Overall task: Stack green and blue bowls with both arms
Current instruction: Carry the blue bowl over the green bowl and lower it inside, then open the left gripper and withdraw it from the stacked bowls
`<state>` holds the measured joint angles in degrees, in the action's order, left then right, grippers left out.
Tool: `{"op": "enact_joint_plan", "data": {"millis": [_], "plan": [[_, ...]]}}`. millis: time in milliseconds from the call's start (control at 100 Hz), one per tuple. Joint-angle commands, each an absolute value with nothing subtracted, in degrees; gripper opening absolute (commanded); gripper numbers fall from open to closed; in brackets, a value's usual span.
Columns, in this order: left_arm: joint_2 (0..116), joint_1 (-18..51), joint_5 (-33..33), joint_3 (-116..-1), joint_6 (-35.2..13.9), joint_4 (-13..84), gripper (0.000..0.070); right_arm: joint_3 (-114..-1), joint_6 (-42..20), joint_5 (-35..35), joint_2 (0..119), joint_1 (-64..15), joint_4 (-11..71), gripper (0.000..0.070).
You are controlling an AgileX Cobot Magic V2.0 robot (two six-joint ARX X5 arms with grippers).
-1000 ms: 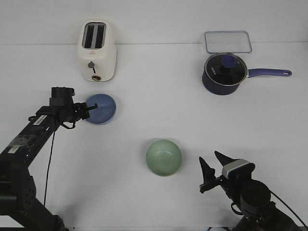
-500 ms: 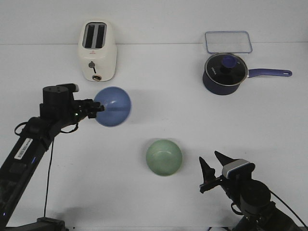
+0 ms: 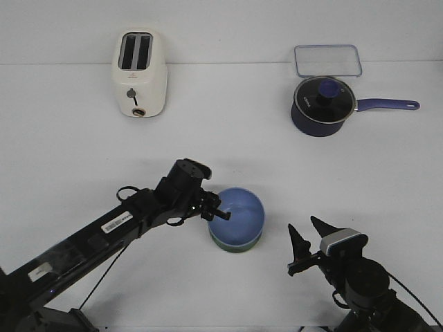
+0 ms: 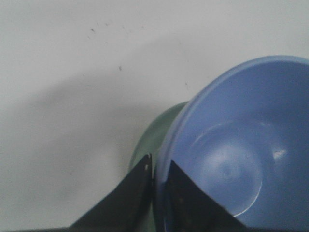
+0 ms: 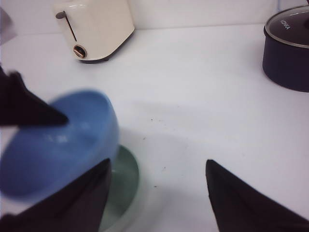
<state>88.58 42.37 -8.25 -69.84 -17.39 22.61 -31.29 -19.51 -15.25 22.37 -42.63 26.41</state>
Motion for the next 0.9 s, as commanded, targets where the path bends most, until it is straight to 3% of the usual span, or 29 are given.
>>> {"op": "enact_joint_plan", "data": {"millis": [0,180,300,350,530,730,890], "plan": [[91.2,43.7,-7.1,-70.5,-17.8,21.8,0.001,-31.5,-19.2,-15.5,22.6,-43.1,25.7,0.0398],[93.0,44.6,-6.1,-70.5,-17.8,21.1,0.0041,-31.5,-19.2,-15.5,22.6,-43.1,25.8,0.0398],[93.0,44.6,-5.7,-70.5,-17.8,21.3,0.0305,-31.5,-19.2,-15.5,22.6,-43.1,25.8,0.0398],[93.0,44.6,-5.5,-70.5,-17.7,21.6,0.036,-31.5,-19.2,-15.5,22.6,-43.1,25.8,0.0398],[89.6,43.6,-3.0,-70.5,-16.2,23.1,0.0379,-31.5,-19.2,-15.5,22.6,-43.1,25.8,0.0398],[75.6,41.2,2.5,-70.0,-12.8,25.8,0.0381,-31.5,-18.9,-15.5,22.5,-43.1,26.2,0.0399],[60.3,40.9,7.9,-58.3,-13.3,21.6,0.0381,-31.5,-18.9,-15.5,22.5,-43.1,27.1,0.0398]]}}
